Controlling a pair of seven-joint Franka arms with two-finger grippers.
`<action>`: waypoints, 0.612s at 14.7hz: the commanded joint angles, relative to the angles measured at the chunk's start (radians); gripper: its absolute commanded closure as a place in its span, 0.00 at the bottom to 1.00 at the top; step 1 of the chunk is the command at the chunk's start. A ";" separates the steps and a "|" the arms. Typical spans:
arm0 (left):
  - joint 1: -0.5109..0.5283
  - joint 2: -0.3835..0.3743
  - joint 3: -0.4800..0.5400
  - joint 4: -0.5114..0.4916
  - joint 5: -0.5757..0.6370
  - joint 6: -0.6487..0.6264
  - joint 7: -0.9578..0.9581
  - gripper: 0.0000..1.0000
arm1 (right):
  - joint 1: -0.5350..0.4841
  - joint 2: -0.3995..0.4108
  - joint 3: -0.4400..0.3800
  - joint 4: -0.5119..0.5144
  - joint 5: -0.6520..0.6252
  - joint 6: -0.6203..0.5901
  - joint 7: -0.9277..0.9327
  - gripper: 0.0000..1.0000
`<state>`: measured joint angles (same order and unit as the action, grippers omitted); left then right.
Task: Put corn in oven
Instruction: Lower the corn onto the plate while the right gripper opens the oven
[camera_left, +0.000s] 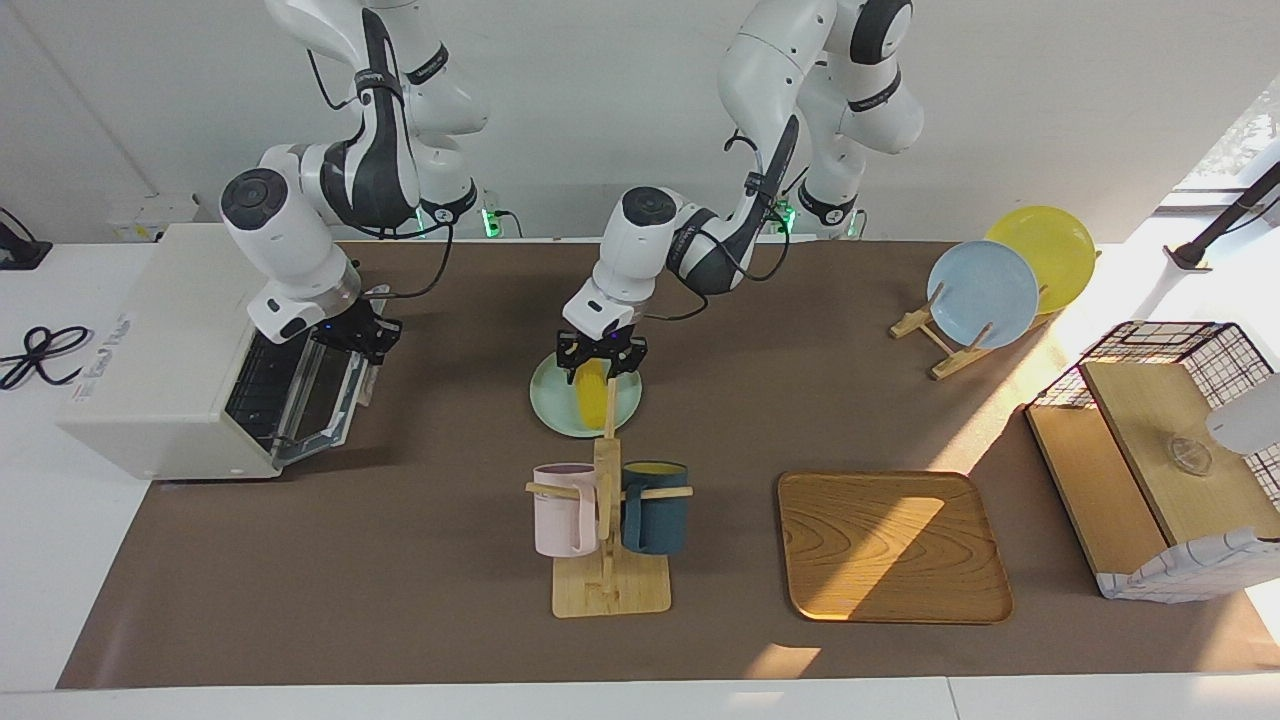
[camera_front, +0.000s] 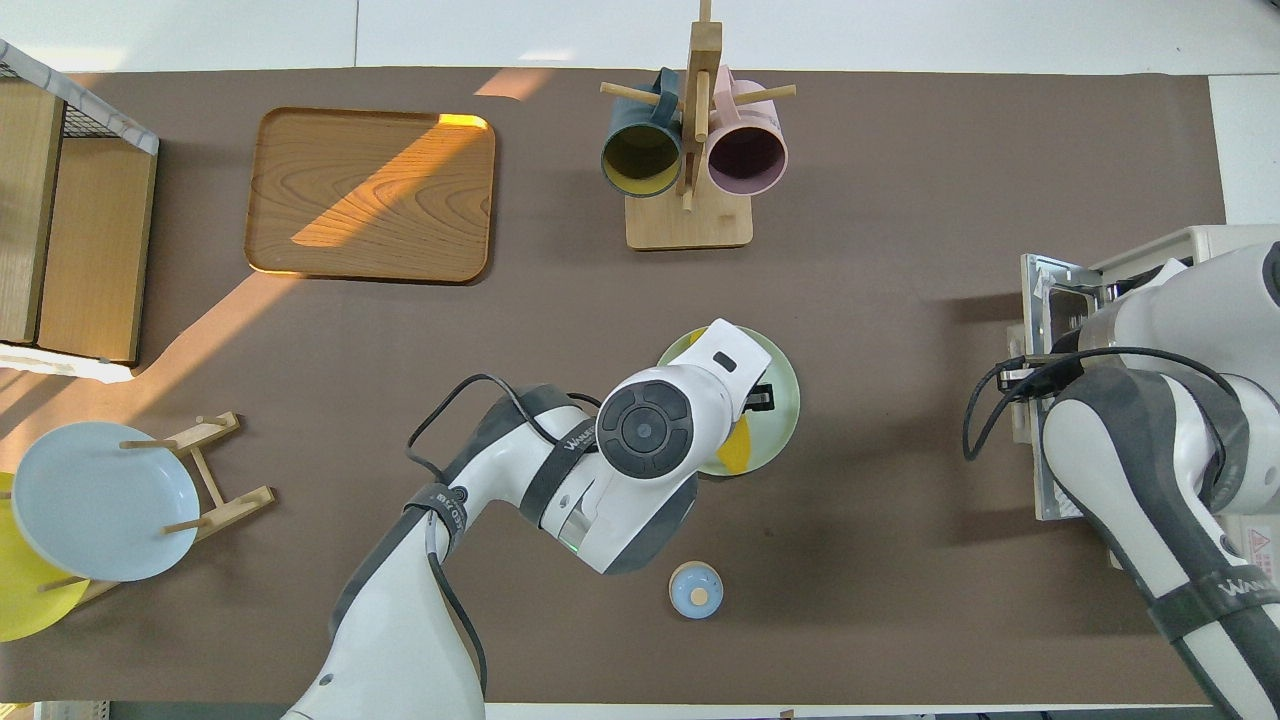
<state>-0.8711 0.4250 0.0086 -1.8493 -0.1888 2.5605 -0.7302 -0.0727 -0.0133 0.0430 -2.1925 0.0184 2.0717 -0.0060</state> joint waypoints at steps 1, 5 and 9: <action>-0.009 0.012 0.013 0.012 0.006 0.010 0.020 0.00 | -0.016 0.029 -0.012 -0.056 -0.002 0.129 -0.002 1.00; -0.008 0.012 0.013 0.013 0.006 0.010 0.020 0.00 | -0.013 0.035 -0.009 -0.122 0.020 0.235 -0.002 1.00; 0.012 -0.006 0.014 0.012 0.006 -0.016 0.023 0.00 | 0.036 0.087 -0.006 -0.135 0.060 0.307 0.012 1.00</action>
<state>-0.8704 0.4249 0.0144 -1.8486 -0.1888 2.5601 -0.7221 -0.0465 0.0490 0.0473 -2.3191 0.0677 2.3340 -0.0030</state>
